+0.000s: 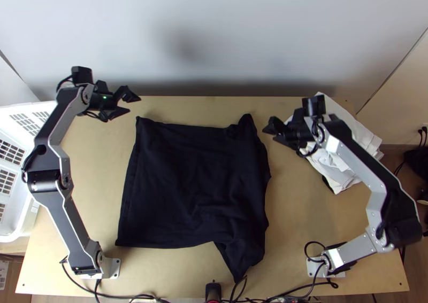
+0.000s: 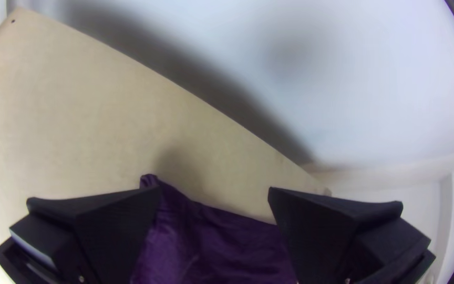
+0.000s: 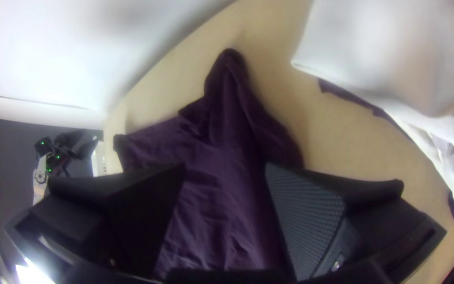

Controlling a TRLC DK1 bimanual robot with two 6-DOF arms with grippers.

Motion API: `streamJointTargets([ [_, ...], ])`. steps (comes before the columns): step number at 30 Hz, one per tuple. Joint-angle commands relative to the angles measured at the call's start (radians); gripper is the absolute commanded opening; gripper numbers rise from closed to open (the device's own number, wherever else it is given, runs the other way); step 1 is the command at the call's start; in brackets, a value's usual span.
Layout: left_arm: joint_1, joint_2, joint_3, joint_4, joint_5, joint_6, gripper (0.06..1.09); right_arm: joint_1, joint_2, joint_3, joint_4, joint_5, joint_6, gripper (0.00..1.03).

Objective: Fold the t-shirt

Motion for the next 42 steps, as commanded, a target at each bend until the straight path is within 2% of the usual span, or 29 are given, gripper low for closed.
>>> streamJointTargets([
  [1,0.02,-0.067,-0.017,-0.059,-0.034,0.059,1.04,0.001,-0.064,-0.143,-0.017,0.012,-0.039,0.73],
  [3,0.019,-0.113,-0.046,-0.101,-0.036,0.09,1.04,0.003,-0.077,-0.139,-0.048,0.009,-0.015,0.73],
  [5,0.016,-0.179,-0.089,-0.161,-0.034,0.142,1.04,0.016,-0.11,-0.127,-0.146,0.009,-0.018,0.73],
  [7,0.011,-0.254,-0.161,-0.221,-0.034,0.209,1.03,0.032,-0.152,-0.143,-0.235,0.006,-0.068,0.73],
  [8,0.005,-0.292,-0.198,-0.277,-0.033,0.279,1.03,0.038,-0.181,-0.161,-0.261,0.005,-0.111,0.73],
  [10,-0.012,-0.364,-0.287,-0.397,-0.033,0.43,1.03,0.035,-0.213,-0.221,-0.261,0.006,-0.127,0.73],
  [11,-0.016,-0.395,-0.342,-0.411,-0.034,0.469,1.03,0.029,-0.212,-0.244,-0.26,0.006,-0.13,0.73],
  [15,-0.013,-0.453,-0.477,-0.42,-0.037,0.515,1.03,0.012,-0.182,-0.285,-0.241,0.005,-0.142,0.73],
  [19,-0.004,-0.565,-0.54,-0.561,-0.037,0.696,1.03,0.032,-0.273,-0.294,-0.413,-0.068,-0.15,0.68],
  [22,0.0,-0.608,-0.591,-0.63,-0.037,0.799,1.0,0.059,-0.336,-0.383,-0.438,-0.092,-0.165,0.68],
  [25,-0.01,-0.61,-0.629,-0.699,-0.051,0.868,1.0,0.153,-0.388,-0.457,-0.49,-0.095,-0.165,0.69],
  [27,-0.018,-0.627,-0.677,-0.696,-0.089,0.903,1.0,0.228,-0.463,-0.529,-0.505,-0.094,-0.162,0.74],
  [29,-0.024,-0.645,-0.72,-0.679,-0.131,0.93,1.0,0.316,-0.531,-0.607,-0.505,-0.094,-0.162,0.97],
  [33,0.002,-0.656,-0.787,-0.638,-0.175,0.992,1.0,0.487,-0.606,-0.699,-0.511,-0.083,-0.117,0.98],
  [37,0.068,-0.653,-0.853,-0.587,-0.191,1.072,1.0,0.544,-0.633,-0.729,-0.487,-0.087,-0.074,0.98],
  [42,0.099,-0.648,-0.893,-0.532,-0.217,1.105,1.0,0.552,-0.632,-0.745,-0.353,-0.087,-0.054,0.96],
])
